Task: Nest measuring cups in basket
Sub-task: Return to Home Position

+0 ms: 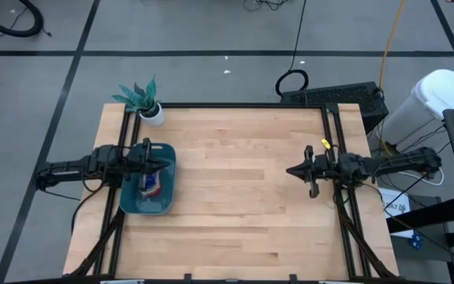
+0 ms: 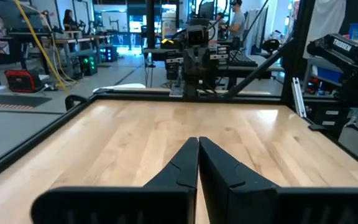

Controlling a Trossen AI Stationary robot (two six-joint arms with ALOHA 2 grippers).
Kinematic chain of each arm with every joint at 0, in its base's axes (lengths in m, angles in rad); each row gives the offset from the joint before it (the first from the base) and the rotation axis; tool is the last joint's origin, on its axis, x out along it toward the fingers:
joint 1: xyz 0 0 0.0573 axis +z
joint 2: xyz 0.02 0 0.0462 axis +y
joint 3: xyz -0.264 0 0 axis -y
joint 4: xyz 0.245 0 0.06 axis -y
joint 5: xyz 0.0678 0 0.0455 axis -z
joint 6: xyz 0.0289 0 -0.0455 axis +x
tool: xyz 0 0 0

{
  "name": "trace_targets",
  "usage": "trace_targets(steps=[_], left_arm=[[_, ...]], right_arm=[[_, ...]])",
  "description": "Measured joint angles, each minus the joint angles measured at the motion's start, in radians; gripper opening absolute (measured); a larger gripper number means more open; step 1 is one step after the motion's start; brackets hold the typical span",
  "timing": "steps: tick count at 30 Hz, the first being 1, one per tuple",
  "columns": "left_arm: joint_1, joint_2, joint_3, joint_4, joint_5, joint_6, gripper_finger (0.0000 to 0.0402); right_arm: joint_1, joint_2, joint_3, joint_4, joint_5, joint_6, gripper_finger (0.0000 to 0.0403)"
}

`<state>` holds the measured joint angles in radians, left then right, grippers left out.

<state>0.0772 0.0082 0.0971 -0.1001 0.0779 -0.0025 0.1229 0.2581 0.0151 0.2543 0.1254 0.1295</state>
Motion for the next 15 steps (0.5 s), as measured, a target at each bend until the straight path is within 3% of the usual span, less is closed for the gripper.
trace_targets(steps=[15], left_arm=[[0.000,0.000,0.000,-0.002,0.000,-0.001,0.0004]], right_arm=[[-0.011,0.000,0.000,0.006,-0.024,0.042,0.0000]])
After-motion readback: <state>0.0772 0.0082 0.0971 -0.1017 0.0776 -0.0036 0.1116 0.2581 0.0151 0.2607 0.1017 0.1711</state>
